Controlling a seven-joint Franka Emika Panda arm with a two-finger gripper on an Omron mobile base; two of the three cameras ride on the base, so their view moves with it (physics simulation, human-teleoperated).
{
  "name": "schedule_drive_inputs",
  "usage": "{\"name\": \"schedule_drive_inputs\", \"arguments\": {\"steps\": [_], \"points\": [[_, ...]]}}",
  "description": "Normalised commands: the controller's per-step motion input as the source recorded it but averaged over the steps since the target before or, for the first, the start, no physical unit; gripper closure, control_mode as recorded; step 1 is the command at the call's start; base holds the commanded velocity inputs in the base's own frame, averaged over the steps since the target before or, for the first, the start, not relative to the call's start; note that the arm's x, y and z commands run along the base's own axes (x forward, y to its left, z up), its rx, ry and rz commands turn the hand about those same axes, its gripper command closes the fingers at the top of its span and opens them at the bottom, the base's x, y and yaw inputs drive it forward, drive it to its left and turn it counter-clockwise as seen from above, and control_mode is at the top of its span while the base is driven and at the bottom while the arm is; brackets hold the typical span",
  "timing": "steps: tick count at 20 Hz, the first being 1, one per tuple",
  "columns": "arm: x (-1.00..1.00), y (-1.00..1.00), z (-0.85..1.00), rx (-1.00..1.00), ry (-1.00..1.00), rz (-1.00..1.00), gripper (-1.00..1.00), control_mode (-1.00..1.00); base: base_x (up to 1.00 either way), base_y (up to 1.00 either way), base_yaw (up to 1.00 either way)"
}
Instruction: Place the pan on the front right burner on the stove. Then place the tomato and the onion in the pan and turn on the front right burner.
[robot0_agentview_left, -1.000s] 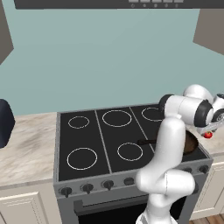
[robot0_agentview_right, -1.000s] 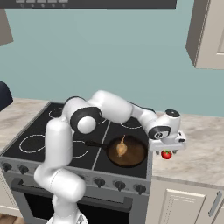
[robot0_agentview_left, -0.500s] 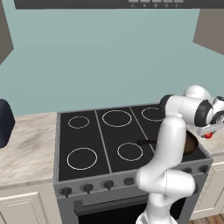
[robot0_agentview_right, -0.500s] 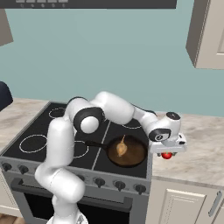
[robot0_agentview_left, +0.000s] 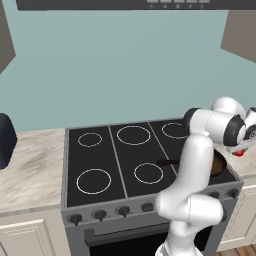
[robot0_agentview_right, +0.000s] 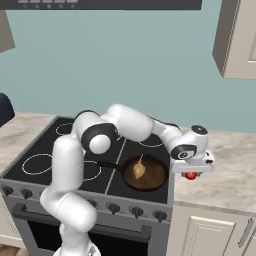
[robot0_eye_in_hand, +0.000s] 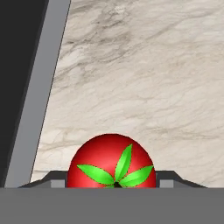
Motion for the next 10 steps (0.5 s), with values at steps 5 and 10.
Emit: {"name": "schedule_drive_inputs", "arguments": {"steps": [5,10], "points": [[-0.17,0.19,0.35,0.0,-0.02,-0.01,1.0,-1.0,0.0,0.0,0.0],[-0.27,0.53,0.22,0.0,0.0,0.0,1.0,-1.0,0.0,0.0,0.0]]}}
